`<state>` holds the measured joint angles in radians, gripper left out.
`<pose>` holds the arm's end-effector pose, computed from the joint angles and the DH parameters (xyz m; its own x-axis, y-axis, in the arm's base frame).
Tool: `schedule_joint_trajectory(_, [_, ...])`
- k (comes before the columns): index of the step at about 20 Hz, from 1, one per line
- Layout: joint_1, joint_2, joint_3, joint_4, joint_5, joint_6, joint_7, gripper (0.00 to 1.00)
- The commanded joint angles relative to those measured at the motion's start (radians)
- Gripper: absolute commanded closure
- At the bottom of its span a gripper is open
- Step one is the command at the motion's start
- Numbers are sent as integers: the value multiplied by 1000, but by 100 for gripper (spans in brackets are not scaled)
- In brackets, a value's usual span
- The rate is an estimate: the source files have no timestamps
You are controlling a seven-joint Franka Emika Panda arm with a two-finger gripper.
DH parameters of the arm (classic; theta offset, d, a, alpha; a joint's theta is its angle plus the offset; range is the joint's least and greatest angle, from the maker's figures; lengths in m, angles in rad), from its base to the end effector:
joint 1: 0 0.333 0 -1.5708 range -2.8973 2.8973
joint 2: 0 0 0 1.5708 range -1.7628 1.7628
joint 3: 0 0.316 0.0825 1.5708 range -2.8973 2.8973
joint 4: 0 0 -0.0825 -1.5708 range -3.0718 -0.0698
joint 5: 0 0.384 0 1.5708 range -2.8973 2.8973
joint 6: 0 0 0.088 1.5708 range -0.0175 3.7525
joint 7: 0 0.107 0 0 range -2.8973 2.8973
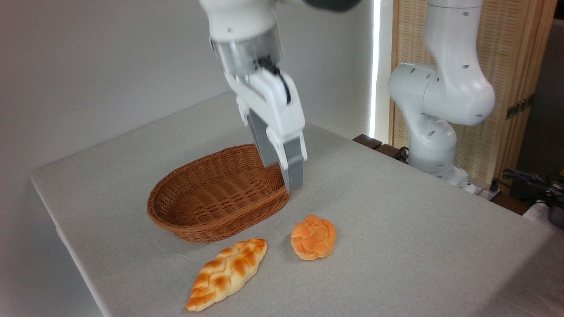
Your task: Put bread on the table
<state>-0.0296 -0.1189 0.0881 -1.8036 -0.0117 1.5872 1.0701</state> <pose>0.5117 0.0310 0.5796 0.5289 -0.8483 -0.0276 -0.8432 -0.5289 0.0964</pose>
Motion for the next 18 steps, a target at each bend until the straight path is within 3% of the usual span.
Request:
schedule_joint_trajectory(1, [5, 18, -7, 131, -42, -104, -112, 0])
schedule_joint_trajectory(3, [5, 18, -8, 144, -83, -108, -223, 0])
schedule_joint_trajectory(5, [7, 27, -25, 148, -85, -87, -288, 0])
schedule_joint_trajectory(8, [5, 50, -68, 153, -28, 18, -292, 0])
schedule_joint_trajectory(11, [5, 62, -68, 150, -13, 106, -292, 0])
schedule_joint_trajectory(18, [7, 64, -61, 144, -7, 93, -288, 0])
